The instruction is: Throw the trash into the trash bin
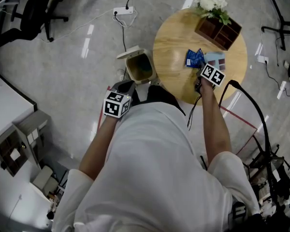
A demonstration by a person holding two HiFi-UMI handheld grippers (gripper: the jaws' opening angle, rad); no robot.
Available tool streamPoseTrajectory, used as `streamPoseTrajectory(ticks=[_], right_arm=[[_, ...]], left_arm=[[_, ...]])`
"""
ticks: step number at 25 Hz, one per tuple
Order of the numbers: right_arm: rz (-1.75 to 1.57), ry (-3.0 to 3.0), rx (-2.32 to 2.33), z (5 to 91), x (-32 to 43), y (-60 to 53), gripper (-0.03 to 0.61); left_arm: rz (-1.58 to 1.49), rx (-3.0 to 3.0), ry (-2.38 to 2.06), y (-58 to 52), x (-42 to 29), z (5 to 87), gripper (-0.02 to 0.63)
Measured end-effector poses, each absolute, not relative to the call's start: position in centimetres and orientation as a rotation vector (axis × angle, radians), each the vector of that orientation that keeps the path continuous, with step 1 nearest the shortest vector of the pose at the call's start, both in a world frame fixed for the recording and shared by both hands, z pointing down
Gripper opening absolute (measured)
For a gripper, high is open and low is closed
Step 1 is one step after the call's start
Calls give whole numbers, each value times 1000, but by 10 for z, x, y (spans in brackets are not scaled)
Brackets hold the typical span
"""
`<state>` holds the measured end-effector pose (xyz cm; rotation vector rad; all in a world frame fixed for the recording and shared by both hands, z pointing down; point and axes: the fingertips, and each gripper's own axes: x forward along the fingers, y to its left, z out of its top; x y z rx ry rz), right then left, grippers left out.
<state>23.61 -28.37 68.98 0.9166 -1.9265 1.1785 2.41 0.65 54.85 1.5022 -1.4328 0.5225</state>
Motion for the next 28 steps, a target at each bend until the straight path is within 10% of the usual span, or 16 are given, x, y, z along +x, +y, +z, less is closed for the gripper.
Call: streamPoseTrajectory(ticks=[28], right_arm=[[849, -2067, 727, 636, 214, -234, 2]], left_arm=[[503, 1573, -1447, 14, 9, 539, 3]])
